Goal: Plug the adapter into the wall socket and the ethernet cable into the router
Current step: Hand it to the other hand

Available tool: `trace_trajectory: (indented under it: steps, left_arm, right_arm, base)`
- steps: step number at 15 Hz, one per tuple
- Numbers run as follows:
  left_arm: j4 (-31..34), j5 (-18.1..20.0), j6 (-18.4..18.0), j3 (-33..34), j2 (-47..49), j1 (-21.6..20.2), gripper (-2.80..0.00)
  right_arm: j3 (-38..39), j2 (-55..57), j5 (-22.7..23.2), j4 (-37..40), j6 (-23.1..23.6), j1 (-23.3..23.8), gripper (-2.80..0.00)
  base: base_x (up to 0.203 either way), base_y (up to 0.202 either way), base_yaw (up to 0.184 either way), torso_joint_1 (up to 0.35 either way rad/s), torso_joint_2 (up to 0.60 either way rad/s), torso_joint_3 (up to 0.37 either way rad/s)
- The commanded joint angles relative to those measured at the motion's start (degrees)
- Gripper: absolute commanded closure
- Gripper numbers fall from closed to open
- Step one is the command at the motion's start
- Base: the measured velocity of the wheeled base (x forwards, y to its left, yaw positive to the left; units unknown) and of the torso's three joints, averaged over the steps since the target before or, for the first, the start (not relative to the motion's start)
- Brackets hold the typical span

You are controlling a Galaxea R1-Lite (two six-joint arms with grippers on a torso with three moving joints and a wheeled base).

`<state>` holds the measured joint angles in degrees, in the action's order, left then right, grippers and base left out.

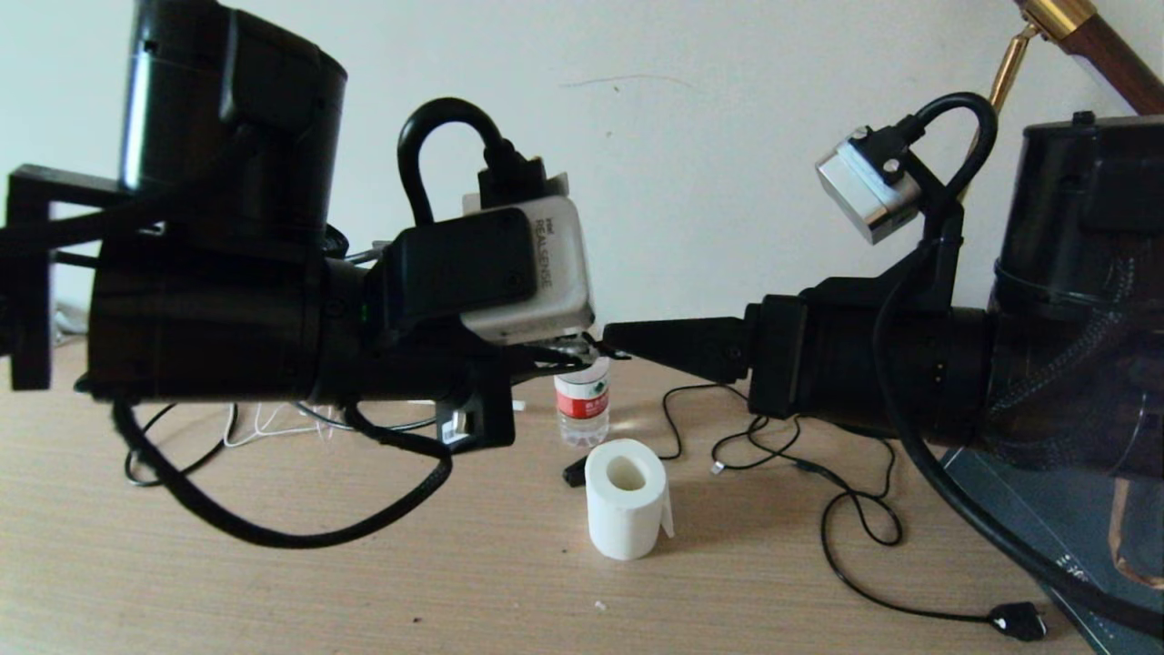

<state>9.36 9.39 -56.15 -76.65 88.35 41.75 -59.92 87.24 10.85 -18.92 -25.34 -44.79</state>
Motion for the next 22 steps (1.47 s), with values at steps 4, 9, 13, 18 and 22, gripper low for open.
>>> trace_trajectory:
  steps: [4,9,13,18,22]
  left_arm:
    - [0.0,0.0,-0.5,0.0,0.1,0.3,0.0]
    - [0.0,0.0,-0.5,0.0,0.2,0.6,0.0]
    - [0.0,0.0,-0.6,0.1,0.4,0.7,0.0]
    - [0.0,0.0,-0.6,0.2,0.4,1.1,0.0]
    - [0.0,0.0,-0.6,0.5,0.5,1.6,0.0]
  right_arm:
    - [0.0,1.1,-1.9,-0.2,0.7,-0.7,-2.8]
    - [0.1,1.5,-2.0,-0.5,1.2,-1.0,-2.8]
    - [0.0,1.6,-2.0,-0.5,1.2,-1.0,-2.8]
    - [0.2,1.5,-2.0,-0.5,1.2,-1.0,0.0]
    - [0.2,1.4,-2.0,-0.6,1.3,-1.1,0.0]
  base:
    - [0.0,0.0,0.0,0.0,0.0,0.0]
    - [0.0,0.0,0.0,0.0,0.0,0.0]
    - [0.0,0.0,0.0,0.0,0.0,0.0]
    - [0.0,0.0,0.0,0.0,0.0,0.0]
    - [0.0,0.0,0.0,0.0,0.0,0.0]
